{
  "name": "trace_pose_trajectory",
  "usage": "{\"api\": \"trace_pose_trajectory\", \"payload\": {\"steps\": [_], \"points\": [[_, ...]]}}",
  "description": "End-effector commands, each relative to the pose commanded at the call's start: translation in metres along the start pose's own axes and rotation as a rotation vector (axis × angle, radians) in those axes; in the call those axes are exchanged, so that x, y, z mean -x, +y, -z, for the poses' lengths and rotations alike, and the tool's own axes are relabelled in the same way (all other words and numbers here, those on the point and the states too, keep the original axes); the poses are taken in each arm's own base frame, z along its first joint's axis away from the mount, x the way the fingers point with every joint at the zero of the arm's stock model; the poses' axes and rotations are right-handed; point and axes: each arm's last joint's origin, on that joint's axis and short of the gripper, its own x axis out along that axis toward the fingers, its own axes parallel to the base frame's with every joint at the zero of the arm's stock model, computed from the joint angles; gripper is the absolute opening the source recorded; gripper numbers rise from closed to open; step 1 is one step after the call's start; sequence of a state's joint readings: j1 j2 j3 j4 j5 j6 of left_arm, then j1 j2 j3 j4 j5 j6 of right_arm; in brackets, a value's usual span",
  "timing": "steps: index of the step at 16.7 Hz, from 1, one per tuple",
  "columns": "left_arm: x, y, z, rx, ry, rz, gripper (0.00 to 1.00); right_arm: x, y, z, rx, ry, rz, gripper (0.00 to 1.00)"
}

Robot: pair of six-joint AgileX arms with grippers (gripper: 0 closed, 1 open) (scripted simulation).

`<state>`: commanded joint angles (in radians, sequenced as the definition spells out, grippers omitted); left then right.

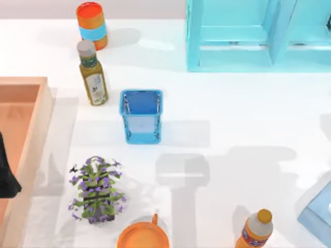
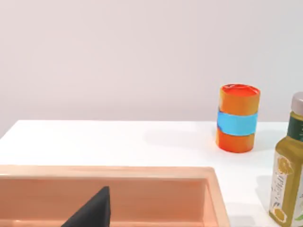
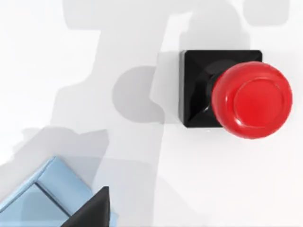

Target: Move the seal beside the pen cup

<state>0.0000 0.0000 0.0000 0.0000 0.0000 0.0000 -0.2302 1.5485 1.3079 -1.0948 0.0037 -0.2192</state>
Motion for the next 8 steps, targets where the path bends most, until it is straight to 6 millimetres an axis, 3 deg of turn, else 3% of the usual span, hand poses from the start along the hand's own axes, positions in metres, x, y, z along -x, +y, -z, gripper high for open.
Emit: {"api": "trace_pose_trajectory", "payload": {"steps": [4,8], "points": [[0.0,0.0,0.0,0.0,0.0,0.0,1.0,-0.022,-0.02,-0.037,-0.001,0.169,-0.038,1.0],[0.0,0.0,0.0,0.0,0.0,0.0,1.0,-0.031,-0.029,-0.051,-0.002,0.229,-0.055,1.0]]}}
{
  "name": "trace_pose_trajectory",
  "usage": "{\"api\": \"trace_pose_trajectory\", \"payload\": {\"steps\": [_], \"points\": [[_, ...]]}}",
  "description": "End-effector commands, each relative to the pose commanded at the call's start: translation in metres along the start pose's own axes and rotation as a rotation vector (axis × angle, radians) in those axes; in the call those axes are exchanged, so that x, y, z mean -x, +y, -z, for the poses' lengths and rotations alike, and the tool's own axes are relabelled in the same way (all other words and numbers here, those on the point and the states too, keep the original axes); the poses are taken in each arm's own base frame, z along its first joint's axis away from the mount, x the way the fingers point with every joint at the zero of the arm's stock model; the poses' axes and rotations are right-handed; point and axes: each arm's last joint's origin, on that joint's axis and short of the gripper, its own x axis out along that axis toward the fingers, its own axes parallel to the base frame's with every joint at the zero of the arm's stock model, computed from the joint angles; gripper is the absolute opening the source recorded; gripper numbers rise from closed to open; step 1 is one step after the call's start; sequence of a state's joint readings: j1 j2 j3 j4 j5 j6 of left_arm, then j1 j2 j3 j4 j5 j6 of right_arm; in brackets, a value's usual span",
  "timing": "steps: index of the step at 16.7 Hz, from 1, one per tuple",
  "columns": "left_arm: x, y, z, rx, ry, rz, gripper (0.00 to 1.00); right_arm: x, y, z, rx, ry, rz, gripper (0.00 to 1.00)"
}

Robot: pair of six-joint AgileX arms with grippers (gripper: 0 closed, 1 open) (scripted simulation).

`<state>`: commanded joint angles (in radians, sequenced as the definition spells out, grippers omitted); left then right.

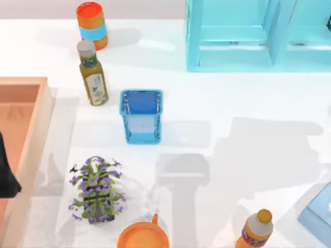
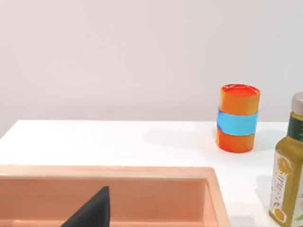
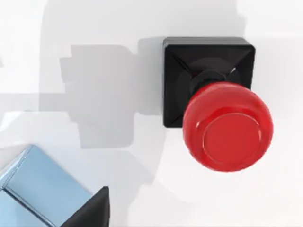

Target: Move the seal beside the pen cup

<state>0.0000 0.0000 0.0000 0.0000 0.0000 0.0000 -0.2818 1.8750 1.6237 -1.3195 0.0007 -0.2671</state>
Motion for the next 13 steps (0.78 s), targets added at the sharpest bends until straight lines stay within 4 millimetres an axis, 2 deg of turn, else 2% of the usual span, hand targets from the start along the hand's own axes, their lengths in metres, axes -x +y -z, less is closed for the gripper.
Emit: {"api": "trace_pose_trajectory", "payload": {"steps": [6,8,13], "points": [[0.0,0.0,0.0,0.0,0.0,0.0,1.0,-0.005,0.001,-0.001,0.002,0.002,0.0,1.0],[0.0,0.0,0.0,0.0,0.0,0.0,1.0,-0.023,0.0,-0.002,-0.001,0.008,-0.002,1.0],[0.0,0.0,0.0,0.0,0.0,0.0,1.0,-0.081,0.0,-0.003,0.0,-0.015,0.004,1.0]]}}
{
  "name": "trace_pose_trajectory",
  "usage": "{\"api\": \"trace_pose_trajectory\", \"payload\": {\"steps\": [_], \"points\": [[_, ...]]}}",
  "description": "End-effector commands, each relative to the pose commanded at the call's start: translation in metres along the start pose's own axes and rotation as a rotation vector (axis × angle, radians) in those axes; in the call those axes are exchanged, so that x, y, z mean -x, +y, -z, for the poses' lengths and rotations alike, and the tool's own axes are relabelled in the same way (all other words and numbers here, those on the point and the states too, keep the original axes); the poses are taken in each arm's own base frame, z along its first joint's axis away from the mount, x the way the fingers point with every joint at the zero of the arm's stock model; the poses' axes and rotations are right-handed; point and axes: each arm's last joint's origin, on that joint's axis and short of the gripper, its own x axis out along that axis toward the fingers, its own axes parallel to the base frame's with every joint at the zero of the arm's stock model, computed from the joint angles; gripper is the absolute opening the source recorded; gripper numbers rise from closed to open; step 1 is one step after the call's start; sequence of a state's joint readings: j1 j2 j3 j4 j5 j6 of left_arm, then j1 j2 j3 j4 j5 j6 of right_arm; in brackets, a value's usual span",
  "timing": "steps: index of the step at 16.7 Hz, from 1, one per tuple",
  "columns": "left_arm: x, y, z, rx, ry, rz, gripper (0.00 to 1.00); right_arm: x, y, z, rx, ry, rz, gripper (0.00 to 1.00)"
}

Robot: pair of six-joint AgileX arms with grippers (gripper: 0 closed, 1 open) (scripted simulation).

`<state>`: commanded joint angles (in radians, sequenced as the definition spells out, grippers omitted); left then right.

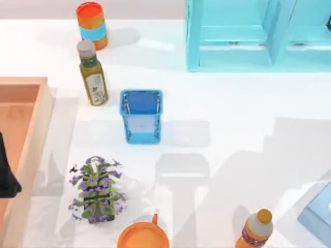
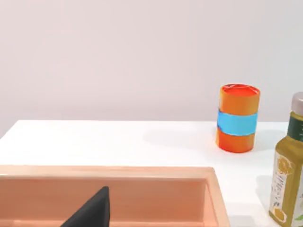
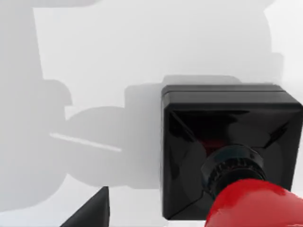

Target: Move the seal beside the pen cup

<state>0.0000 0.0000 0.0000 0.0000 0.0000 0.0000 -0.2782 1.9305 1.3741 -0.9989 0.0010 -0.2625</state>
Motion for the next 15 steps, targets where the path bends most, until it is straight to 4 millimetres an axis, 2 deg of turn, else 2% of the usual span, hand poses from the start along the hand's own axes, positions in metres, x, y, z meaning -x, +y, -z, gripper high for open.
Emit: {"api": "trace_pose_trajectory", "payload": {"steps": [2,6,15], "points": [[0.0,0.0,0.0,0.0,0.0,0.0,1.0,-0.0161,0.0004,0.0026,0.0,0.012,-0.003,1.0],[0.0,0.0,0.0,0.0,0.0,0.0,1.0,-0.0193,0.0005,0.0031,0.0,0.015,-0.004,1.0],[0.0,0.0,0.0,0.0,0.0,0.0,1.0,-0.0193,0.0005,0.0031,0.0,0.015,-0.004,0.32]]}}
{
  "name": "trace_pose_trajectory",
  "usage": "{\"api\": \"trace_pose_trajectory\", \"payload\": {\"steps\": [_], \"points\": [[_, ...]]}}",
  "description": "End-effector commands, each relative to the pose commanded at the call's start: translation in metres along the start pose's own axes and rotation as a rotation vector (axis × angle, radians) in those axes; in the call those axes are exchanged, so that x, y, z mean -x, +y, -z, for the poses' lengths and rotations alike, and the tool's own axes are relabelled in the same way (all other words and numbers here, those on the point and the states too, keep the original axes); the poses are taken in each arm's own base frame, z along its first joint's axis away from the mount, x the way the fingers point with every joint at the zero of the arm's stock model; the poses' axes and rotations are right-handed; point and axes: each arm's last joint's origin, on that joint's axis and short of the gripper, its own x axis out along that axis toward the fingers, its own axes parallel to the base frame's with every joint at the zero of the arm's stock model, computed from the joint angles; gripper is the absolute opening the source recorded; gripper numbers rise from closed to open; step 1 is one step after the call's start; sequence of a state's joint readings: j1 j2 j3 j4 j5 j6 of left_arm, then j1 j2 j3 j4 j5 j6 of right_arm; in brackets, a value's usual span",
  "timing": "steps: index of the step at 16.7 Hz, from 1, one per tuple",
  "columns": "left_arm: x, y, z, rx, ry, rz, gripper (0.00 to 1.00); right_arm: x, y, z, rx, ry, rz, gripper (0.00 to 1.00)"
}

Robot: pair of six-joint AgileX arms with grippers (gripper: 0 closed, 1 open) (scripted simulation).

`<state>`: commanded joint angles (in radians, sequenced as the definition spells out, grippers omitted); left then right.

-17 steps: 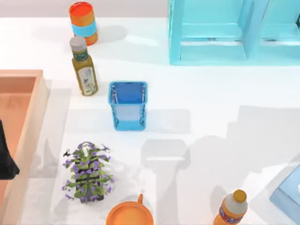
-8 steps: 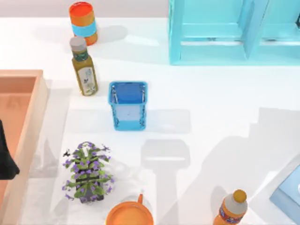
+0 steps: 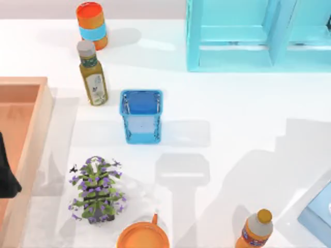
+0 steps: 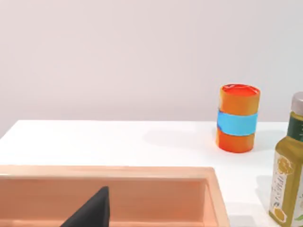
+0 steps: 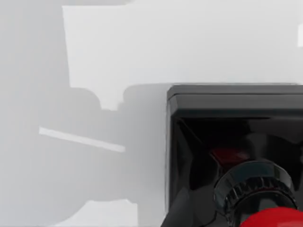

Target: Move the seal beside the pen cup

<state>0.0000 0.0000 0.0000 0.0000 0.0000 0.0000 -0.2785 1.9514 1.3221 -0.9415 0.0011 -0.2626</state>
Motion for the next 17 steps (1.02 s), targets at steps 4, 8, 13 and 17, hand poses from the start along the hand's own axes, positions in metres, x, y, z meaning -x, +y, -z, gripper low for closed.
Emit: {"api": "trace_pose_trajectory", "payload": {"steps": [4,8,13,17], "points": [[0.0,0.0,0.0,0.0,0.0,0.0,1.0,0.0,0.0,0.0,0.0,0.0,0.0,0.02],[0.0,0.0,0.0,0.0,0.0,0.0,1.0,0.0,0.0,0.0,0.0,0.0,0.0,0.0],[0.0,0.0,0.0,0.0,0.0,0.0,1.0,0.001,0.0,0.0,0.0,-0.002,0.001,0.0],[0.0,0.0,0.0,0.0,0.0,0.0,1.0,0.021,0.021,-0.011,0.0,-0.009,0.002,0.0]]}}
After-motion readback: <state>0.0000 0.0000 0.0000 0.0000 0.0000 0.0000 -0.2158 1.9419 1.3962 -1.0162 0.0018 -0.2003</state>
